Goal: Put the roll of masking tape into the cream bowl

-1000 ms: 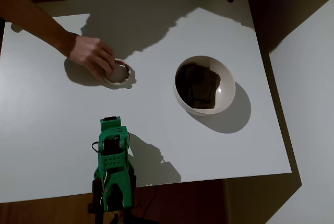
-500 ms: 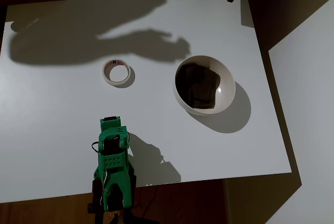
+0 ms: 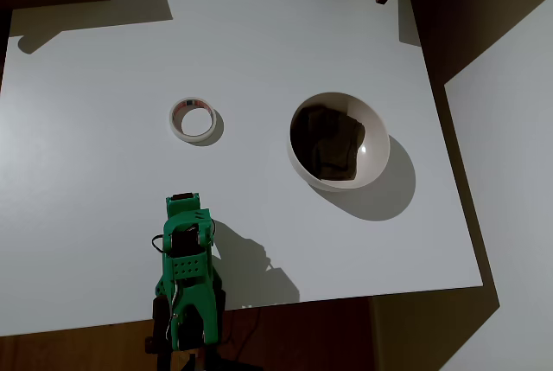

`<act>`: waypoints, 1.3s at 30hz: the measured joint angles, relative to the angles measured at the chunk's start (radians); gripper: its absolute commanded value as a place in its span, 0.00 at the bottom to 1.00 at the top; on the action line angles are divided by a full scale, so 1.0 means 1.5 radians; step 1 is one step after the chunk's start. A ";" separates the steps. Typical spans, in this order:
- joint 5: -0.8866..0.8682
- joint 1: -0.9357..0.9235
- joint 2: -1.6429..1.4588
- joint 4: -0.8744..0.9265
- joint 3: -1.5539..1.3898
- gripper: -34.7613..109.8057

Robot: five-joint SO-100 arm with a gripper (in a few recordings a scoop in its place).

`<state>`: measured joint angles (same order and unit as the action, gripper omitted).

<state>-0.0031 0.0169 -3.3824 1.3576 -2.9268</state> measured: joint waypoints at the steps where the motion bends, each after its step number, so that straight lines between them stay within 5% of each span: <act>1: 0.000 0.000 0.000 0.000 0.000 0.18; 18: 0.003 0.010 0.000 0.000 0.000 0.18; 22: 0.012 0.032 0.000 0.000 0.000 0.27; 25: 0.020 0.029 0.000 0.000 0.000 0.18; 39: -0.015 -0.011 0.000 0.012 0.000 0.18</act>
<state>-0.0261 0.0000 -3.3824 1.3760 -2.9268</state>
